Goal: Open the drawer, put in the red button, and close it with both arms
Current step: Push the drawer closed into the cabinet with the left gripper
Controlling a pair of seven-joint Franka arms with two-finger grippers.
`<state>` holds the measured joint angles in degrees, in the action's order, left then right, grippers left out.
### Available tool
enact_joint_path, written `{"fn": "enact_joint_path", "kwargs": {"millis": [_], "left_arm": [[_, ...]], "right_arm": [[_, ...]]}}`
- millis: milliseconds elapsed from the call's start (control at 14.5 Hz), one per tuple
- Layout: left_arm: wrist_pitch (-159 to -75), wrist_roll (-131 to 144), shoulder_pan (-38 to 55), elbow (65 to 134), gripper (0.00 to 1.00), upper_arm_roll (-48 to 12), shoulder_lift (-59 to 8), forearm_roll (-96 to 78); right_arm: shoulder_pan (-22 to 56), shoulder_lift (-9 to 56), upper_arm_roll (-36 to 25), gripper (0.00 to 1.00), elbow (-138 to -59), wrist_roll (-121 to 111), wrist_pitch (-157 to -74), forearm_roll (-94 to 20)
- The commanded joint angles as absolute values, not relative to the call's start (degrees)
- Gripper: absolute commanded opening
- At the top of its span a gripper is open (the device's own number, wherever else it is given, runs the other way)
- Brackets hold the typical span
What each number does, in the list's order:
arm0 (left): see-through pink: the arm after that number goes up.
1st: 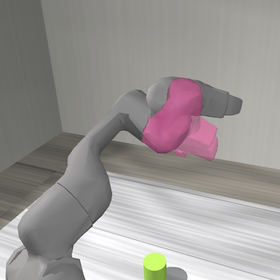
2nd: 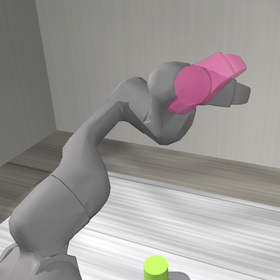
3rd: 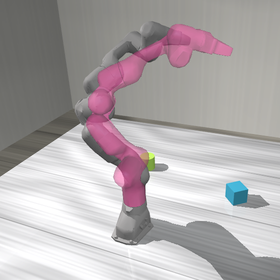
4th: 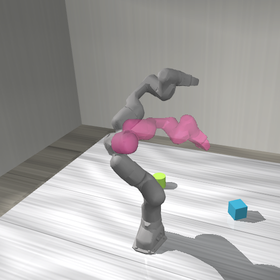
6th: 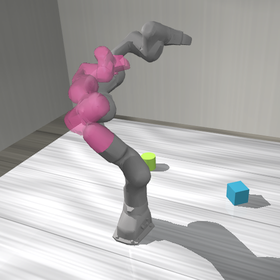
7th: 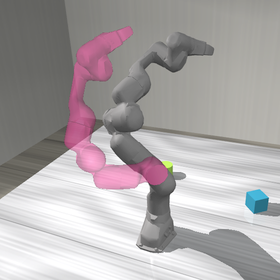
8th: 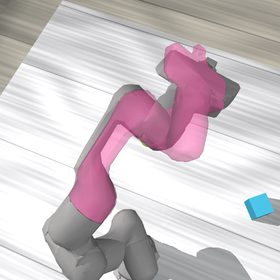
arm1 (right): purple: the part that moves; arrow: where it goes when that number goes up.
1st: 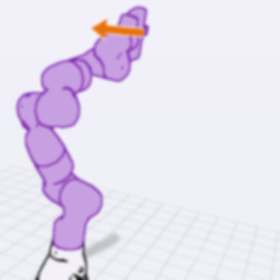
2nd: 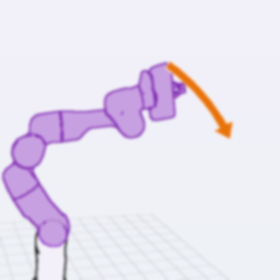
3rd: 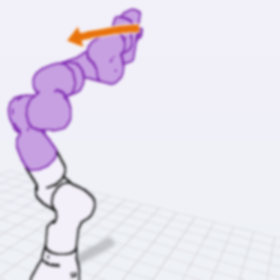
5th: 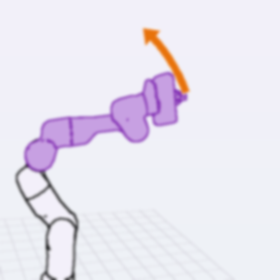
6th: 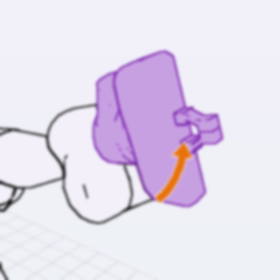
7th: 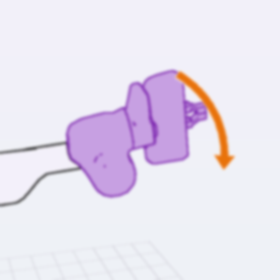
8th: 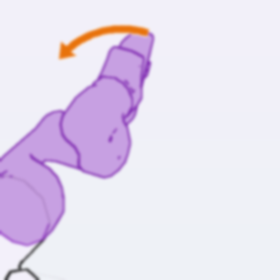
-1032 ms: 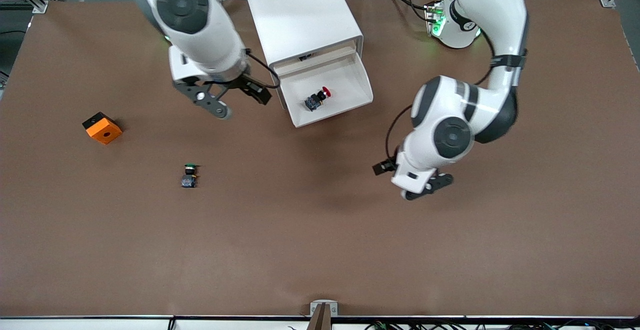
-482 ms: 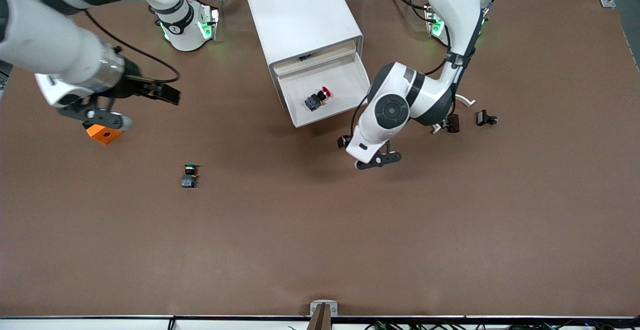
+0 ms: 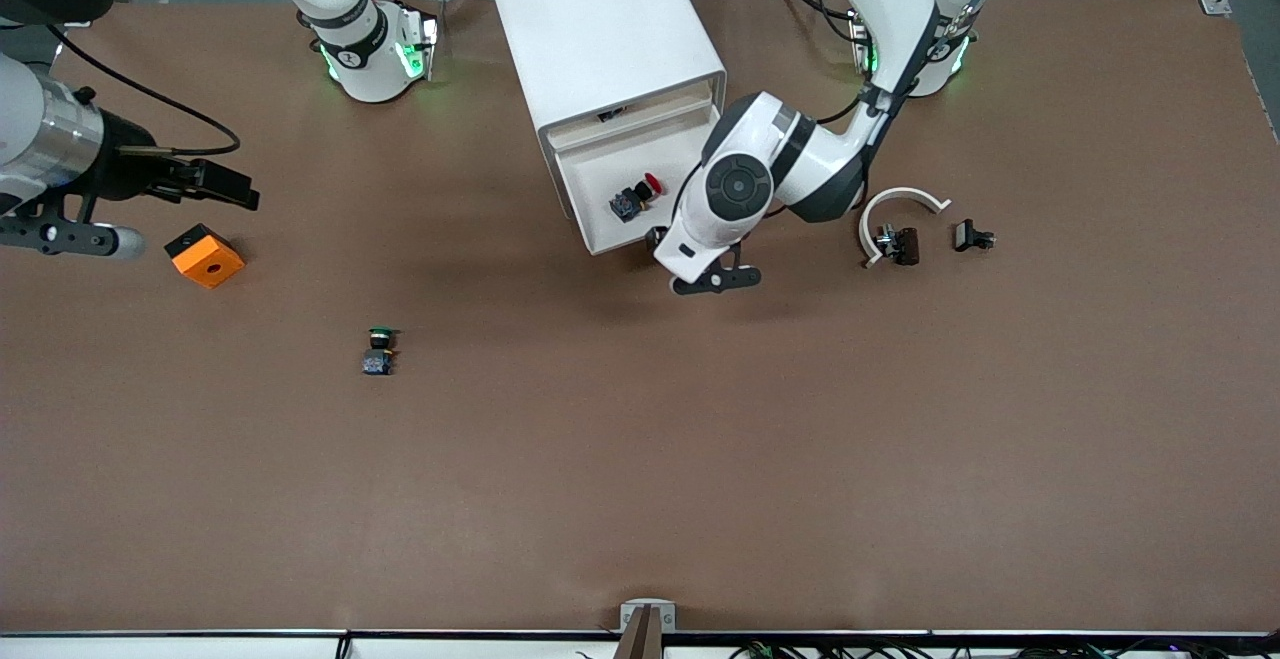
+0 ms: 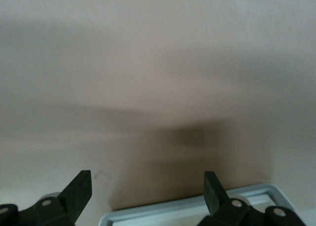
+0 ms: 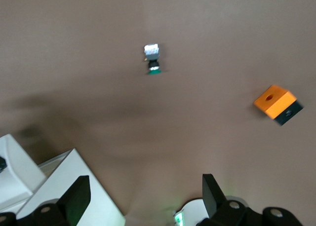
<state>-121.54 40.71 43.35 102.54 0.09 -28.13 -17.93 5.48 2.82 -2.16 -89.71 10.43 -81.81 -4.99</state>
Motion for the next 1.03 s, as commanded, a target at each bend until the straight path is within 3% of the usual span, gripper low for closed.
{"fn": "enact_joint_path", "kwargs": {"millis": [0,206,688,964], "left_arm": [[-122.0,42.7,43.0,105.3,1.0,-2.4,-25.6,-22.3],[-120.6,43.5,43.0,105.6,1.0,-5.1,-25.2,-23.3],[-120.3,48.1,42.9,107.3,1.0,-11.1,-25.5,-24.4],[-119.4,49.1,42.5,107.2,1.0,-11.4,-24.8,-25.5]], "right_arm": [[4.8,-4.4,-1.1,1.0,-99.1,7.3,-88.1,-2.5],[4.7,-7.8,-1.1,1.0,-104.0,6.6,-91.2,-2.2],[0.5,-8.1,-1.1,1.0,-103.7,-0.4,-91.8,-2.0],[0.3,-8.1,-1.1,1.0,-103.4,-0.5,-91.8,-2.0]]}}
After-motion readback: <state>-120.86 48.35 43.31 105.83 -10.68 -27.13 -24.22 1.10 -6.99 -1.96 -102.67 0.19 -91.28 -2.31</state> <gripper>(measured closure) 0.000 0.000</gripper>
